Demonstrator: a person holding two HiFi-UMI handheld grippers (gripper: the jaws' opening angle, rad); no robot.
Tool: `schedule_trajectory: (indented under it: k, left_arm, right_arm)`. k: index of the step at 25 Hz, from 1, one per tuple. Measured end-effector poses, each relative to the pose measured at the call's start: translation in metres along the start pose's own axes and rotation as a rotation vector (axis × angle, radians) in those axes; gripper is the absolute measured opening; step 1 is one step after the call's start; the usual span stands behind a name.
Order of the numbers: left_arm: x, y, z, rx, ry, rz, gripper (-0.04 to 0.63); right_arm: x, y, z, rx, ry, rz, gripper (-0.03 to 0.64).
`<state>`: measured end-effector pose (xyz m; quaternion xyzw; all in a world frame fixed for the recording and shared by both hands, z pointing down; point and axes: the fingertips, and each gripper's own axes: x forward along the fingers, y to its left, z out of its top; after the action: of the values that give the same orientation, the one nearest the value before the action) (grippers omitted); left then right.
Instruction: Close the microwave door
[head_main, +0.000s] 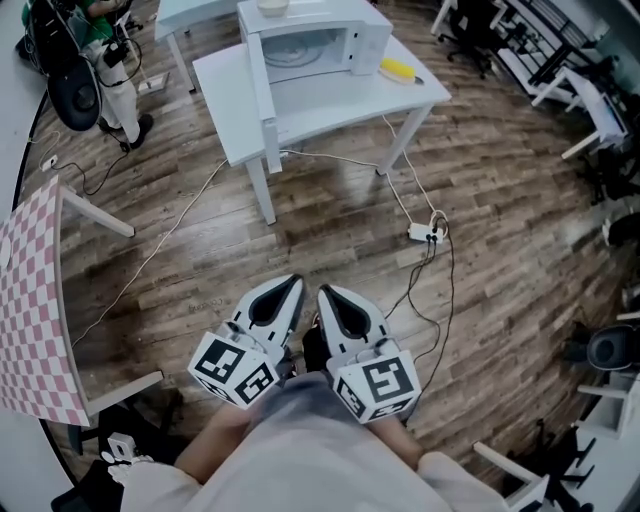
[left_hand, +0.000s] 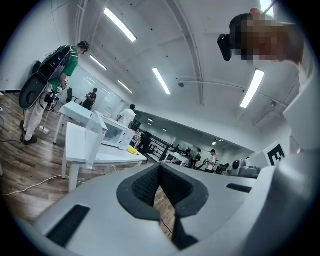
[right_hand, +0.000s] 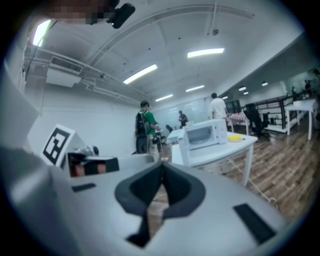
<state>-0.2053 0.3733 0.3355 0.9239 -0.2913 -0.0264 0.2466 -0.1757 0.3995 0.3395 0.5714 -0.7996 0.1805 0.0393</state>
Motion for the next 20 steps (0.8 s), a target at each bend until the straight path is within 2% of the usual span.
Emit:
schedule_trajectory:
  k: [14,20]
  left_arm:
    - [0.077,0.01,0.012,0.014,0.001,0.022,0.014]
    - [0.097,0.008,0.014,0.015,-0.019,0.031,0.014]
  right_arm:
    - [0.037,-0.063,0.03,0.002,-0.027,0.064,0.023]
    - [0.035,-0.091,0.038,0.018,-0.053,0.049,0.023]
